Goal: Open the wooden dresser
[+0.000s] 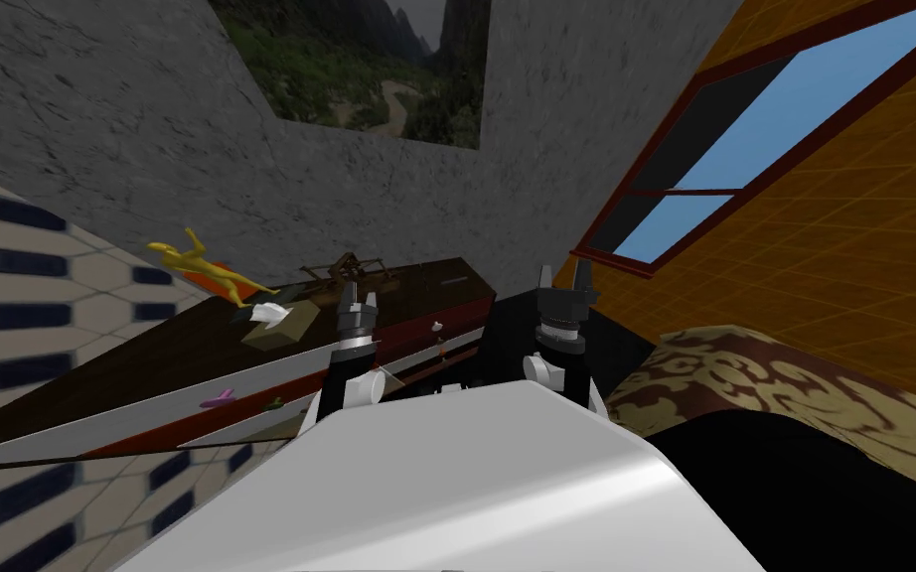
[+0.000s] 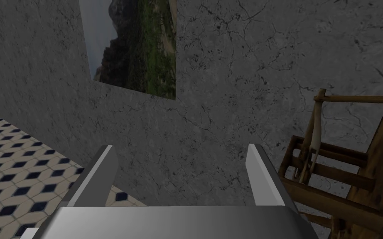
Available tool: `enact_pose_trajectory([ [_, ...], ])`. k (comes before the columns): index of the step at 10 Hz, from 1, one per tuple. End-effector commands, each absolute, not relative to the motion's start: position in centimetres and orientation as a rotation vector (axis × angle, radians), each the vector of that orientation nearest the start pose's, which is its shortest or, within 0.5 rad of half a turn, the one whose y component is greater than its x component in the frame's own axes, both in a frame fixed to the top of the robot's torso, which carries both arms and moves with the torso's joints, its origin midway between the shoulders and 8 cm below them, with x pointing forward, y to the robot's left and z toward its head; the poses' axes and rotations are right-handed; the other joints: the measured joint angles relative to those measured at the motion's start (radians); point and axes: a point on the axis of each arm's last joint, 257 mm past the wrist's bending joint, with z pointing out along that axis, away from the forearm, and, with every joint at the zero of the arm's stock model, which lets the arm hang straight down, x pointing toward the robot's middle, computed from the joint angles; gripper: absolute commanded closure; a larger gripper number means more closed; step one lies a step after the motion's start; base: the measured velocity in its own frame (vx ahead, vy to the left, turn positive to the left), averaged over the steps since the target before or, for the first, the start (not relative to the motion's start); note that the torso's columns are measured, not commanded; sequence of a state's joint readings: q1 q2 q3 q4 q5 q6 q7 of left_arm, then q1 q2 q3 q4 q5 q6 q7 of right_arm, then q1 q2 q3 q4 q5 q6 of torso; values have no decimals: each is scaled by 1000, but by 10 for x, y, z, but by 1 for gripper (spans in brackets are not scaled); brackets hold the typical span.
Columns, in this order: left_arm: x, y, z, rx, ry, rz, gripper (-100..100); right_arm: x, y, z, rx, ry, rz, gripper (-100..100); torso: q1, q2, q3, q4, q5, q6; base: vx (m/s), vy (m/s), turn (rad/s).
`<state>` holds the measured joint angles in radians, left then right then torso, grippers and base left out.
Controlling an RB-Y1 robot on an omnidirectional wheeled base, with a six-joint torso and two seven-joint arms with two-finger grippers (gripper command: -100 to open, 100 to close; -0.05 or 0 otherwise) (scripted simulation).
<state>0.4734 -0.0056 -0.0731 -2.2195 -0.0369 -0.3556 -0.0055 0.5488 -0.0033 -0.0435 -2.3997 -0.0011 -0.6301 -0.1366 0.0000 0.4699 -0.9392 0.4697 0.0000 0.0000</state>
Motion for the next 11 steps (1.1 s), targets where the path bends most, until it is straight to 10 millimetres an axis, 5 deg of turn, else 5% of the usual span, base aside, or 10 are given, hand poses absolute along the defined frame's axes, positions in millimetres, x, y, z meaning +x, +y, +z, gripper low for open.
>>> enact_pose_trajectory([
  [1,383,252,-24,-788,763,-1311,0,288,-283,84,515,450,1417,0,0,74,-148,74,0,0,0,0,0],
  [2,383,252,-24,-788,763,-1311,0,288,-283,84,515,450,1417,0,0,148,-295,148,0,0,0,0,0],
  [3,385,250,-30,-764,805,-1305,-100,288,-283,84,515,450,1417,0,0,221,-443,221,0,0,5,-8,0],
  [11,404,251,-100,-737,1005,-1239,-100,288,-283,84,516,451,1417,0,-1,268,-537,268,0,0,-2,-41,1],
])
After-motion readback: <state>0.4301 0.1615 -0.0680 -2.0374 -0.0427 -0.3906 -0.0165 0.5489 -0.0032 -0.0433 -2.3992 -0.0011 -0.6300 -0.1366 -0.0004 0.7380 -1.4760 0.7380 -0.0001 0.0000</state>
